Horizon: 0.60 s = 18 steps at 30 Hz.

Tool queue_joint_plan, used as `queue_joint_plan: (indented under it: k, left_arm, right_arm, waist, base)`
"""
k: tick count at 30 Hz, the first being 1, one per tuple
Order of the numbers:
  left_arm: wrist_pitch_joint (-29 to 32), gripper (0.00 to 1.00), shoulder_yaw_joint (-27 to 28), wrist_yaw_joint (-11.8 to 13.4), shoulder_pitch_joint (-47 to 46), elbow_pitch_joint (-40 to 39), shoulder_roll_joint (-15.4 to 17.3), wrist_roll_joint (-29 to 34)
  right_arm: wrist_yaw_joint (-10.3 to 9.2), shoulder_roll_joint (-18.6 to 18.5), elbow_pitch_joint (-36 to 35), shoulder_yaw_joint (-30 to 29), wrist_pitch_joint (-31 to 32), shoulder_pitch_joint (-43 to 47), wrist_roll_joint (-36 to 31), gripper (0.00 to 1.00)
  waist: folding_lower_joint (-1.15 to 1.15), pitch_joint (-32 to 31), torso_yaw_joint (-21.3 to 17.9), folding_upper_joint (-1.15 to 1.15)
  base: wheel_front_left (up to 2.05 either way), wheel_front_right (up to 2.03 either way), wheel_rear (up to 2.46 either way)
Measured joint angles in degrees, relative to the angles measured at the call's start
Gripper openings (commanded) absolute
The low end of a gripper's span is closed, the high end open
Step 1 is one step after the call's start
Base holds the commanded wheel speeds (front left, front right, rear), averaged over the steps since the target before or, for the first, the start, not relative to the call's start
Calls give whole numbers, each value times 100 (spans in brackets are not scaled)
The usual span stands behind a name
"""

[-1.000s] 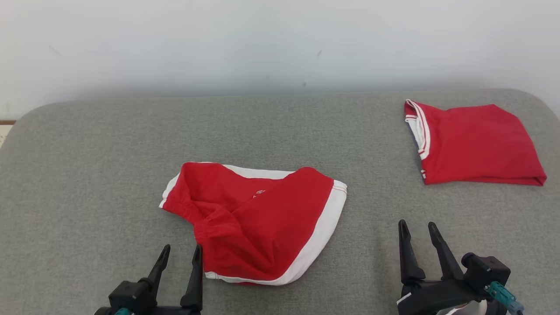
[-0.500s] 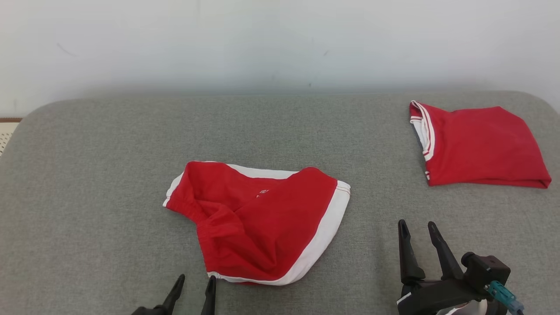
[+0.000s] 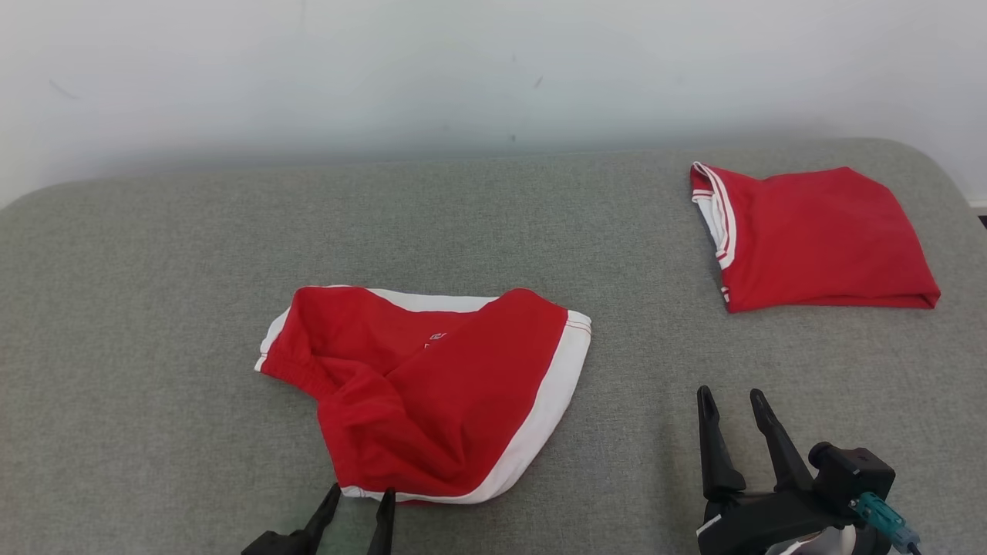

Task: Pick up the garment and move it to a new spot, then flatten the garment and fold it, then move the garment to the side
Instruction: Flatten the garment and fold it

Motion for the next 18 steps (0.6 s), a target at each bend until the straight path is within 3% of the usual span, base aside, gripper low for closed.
queue_joint_plan:
  k: [1, 2, 3, 4, 18]
  left_arm:
    - [0, 100, 2, -33, -3, 34, -8, 2]
    - [0, 79, 5, -40, -3, 85, -18, 1]
    - [-1, 26, 2, -86, -5, 155, -24, -4]
    - [-1, 0, -12, -104, -6, 223, -25, -4]
    - [-4, 0, 176, -7, 83, -190, 56, 57]
  right_arm:
    - [0, 0, 0, 1, 9, 0, -1, 100]
    - [0, 0, 4, 2, 11, 0, -1, 100]
    - [0, 0, 8, 7, 13, 1, -1, 100]
    - [0, 0, 12, 7, 14, 2, -1, 100]
    - [0, 0, -1, -47, 40, 152, -18, 100]
  waist:
    - [0, 1, -13, 0]
    - [0, -1, -23, 0]
    - [0, -9, -31, 0]
    - [0, -21, -37, 0]
    - [0, -189, 317, 0]
  base:
    - [0, 0, 0]
    - [0, 0, 0]
    - [0, 0, 0]
    - [0, 0, 0]
    - [0, 0, 0]
